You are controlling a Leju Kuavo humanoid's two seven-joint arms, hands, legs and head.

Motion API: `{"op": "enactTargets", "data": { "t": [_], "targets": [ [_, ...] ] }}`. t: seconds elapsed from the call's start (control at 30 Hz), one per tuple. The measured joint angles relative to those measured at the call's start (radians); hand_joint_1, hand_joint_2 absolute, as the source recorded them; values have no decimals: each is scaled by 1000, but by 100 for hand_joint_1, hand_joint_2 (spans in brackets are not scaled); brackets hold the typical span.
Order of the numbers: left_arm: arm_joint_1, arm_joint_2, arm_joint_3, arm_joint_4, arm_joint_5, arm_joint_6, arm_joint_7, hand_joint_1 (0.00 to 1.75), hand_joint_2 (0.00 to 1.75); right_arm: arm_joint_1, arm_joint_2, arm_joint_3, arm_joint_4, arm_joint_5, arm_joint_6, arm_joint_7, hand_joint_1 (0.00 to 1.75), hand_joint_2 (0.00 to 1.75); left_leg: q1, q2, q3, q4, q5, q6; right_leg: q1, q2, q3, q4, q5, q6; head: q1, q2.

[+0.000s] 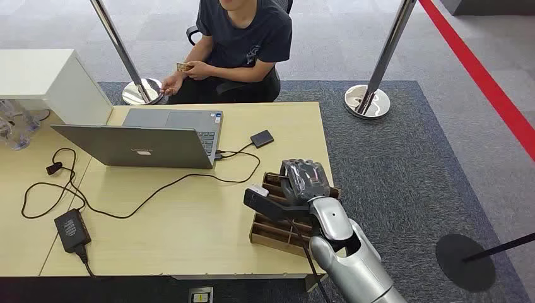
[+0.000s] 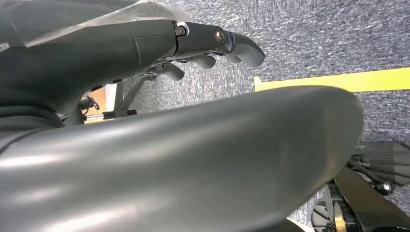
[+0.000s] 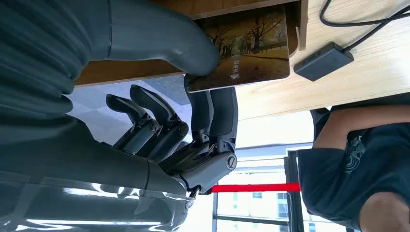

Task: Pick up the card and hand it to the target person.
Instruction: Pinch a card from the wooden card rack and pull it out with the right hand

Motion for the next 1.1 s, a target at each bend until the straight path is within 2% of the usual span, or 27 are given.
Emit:
{"op": "enactTargets", "data": {
  "t": [0.77, 1.1],
  "targets": [
    [-2, 0, 0, 0, 2, 4, 14, 0, 0, -38, 3, 9, -18, -1, 11, 4, 175, 175, 0, 0, 0, 0, 0, 0, 0, 0, 0, 0, 0, 0, 0, 0],
    [-3, 0, 0, 0, -2, 2, 14, 0, 0, -38, -14, 6, -54, 11, 12, 7, 175, 175, 0, 0, 0, 0, 0, 0, 0, 0, 0, 0, 0, 0, 0, 0]
  ]
}}
